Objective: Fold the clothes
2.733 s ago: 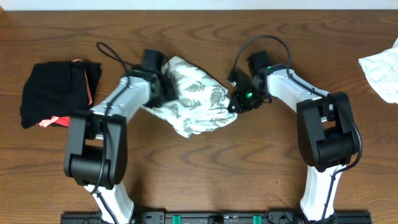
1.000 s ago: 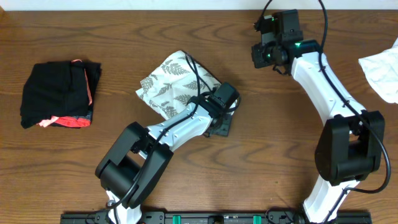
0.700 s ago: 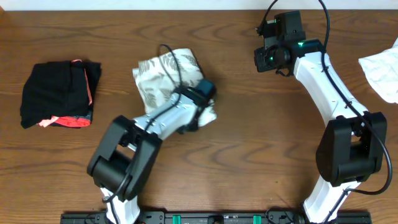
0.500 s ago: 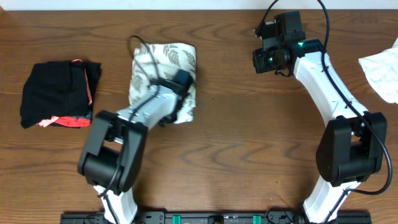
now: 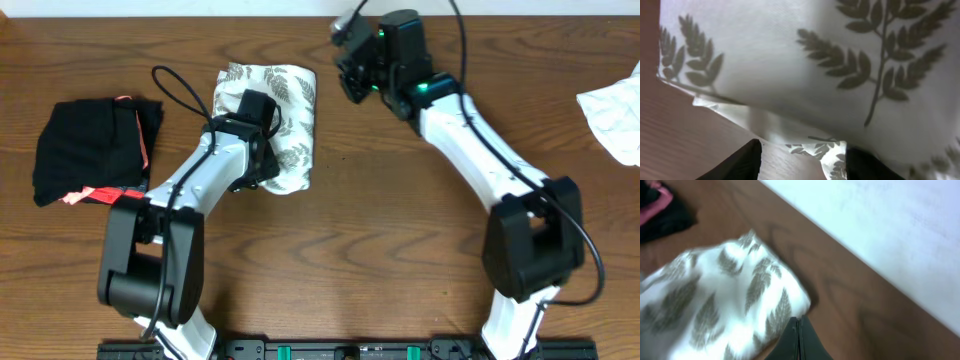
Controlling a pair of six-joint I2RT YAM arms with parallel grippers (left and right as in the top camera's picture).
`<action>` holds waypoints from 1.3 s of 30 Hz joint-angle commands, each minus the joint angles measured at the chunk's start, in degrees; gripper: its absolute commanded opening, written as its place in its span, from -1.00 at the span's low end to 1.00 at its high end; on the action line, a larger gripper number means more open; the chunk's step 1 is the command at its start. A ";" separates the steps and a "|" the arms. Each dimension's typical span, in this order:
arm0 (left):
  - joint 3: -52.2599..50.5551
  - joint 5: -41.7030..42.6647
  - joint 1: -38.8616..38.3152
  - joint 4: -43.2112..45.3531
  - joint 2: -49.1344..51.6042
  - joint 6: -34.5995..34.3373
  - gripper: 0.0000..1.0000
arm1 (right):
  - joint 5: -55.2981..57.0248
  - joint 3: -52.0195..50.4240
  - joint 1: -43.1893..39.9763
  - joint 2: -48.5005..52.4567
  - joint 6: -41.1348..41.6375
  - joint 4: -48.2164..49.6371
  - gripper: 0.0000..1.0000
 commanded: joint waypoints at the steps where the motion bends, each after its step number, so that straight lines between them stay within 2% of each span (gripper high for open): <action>1: -0.15 7.30 0.02 -0.59 -0.90 -8.68 0.10 | 0.66 0.15 0.07 6.64 0.52 5.88 -0.97; 4: -0.17 7.54 0.00 -0.50 -0.90 -14.60 0.10 | -0.90 0.15 0.09 10.91 1.05 14.67 -0.97; 8: -0.17 7.50 0.00 -0.83 -0.90 -17.73 0.10 | -3.17 0.17 0.59 15.67 2.62 22.58 -0.97; 14: -0.17 7.48 0.00 -2.58 -0.90 -18.47 0.10 | -4.24 0.20 2.38 19.50 3.39 23.41 -0.97; 22: -0.17 7.43 0.00 -4.02 -0.90 -19.96 0.10 | -4.46 0.26 4.37 19.78 2.97 27.32 -0.93; 26: -0.17 7.45 0.00 -4.02 -0.90 -20.55 0.10 | -4.42 0.28 5.44 20.00 2.95 26.23 -0.90; 29: -0.17 7.45 0.00 -4.02 -0.90 -20.61 0.10 | -4.44 0.28 6.19 21.46 2.95 25.97 -0.75; 32: -0.17 7.48 0.00 -4.02 -0.90 -20.61 0.10 | -4.57 0.28 6.86 23.56 2.99 24.87 -0.73; 35: -0.17 7.45 0.00 -4.02 -0.90 -20.59 0.10 | -4.42 0.28 7.04 25.07 2.93 19.15 -0.70; 39: -0.17 7.43 0.09 -3.78 -0.90 -20.59 0.10 | -0.70 0.31 6.54 24.96 2.93 6.84 -0.66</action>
